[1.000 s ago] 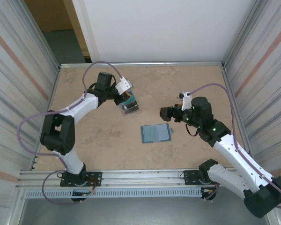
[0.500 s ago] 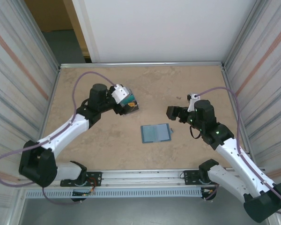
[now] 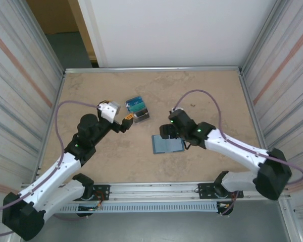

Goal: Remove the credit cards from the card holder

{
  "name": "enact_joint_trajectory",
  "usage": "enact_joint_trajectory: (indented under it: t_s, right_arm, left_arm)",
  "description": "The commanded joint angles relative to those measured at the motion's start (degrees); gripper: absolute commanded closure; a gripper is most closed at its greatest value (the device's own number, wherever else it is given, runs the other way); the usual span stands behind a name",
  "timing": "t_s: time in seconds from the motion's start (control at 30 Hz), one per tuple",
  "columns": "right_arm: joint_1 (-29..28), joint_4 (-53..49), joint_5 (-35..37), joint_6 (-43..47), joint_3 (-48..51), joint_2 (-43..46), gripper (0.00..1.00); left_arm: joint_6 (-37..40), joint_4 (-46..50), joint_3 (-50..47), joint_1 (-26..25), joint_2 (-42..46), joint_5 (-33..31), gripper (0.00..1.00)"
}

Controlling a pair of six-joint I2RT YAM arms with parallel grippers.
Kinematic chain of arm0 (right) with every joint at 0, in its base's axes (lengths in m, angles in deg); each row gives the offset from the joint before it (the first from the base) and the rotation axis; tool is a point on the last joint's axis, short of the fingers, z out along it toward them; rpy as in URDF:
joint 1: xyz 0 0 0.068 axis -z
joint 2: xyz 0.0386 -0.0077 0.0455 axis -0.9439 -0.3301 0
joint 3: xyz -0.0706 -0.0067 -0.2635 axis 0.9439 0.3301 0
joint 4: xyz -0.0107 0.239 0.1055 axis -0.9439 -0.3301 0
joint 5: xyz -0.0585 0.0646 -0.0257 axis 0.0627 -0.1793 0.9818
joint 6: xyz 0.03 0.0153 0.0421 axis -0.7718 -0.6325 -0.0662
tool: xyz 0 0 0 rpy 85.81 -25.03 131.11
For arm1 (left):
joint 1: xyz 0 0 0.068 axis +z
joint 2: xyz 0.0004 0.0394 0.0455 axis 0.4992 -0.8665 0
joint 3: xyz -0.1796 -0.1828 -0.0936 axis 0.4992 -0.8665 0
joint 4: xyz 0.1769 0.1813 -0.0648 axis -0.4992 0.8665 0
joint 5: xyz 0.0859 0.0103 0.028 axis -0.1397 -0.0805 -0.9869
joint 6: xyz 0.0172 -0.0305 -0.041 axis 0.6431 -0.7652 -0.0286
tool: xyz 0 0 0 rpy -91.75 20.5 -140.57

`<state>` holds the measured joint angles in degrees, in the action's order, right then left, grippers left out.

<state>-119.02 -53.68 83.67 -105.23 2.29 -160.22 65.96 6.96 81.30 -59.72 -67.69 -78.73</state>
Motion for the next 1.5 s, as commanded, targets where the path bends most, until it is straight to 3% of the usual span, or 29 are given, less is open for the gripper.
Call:
enact_joint_trajectory:
  t_s: [0.0,0.3,0.4,0.7,1.47]
  right_arm:
    - [-3.50,-4.70,5.63,-1.14,-5.65,-6.87,0.21]
    - [-9.19,-12.12,3.66,-3.16,-15.65,-23.94,0.52]
    - [-9.12,-11.91,1.30,-4.13,-15.42,-24.83,0.55]
    - [-6.96,-10.28,-4.00,-6.70,-12.42,-24.79,0.56]
    - [-7.77,-9.82,-3.55,-7.32,-11.21,-29.45,0.50]
  left_arm:
    - [-10.03,-3.84,-3.46,-0.28,3.32,-7.59,0.01]
    - [-19.65,-1.23,-10.32,-0.14,9.75,-15.49,0.01]
    - [-20.61,-0.53,-11.49,-0.09,11.46,-15.87,0.01]
    - [-22.98,1.68,-11.67,-0.09,10.49,-16.76,0.01]
    - [-23.53,1.46,-10.02,-0.09,3.75,-16.10,0.01]
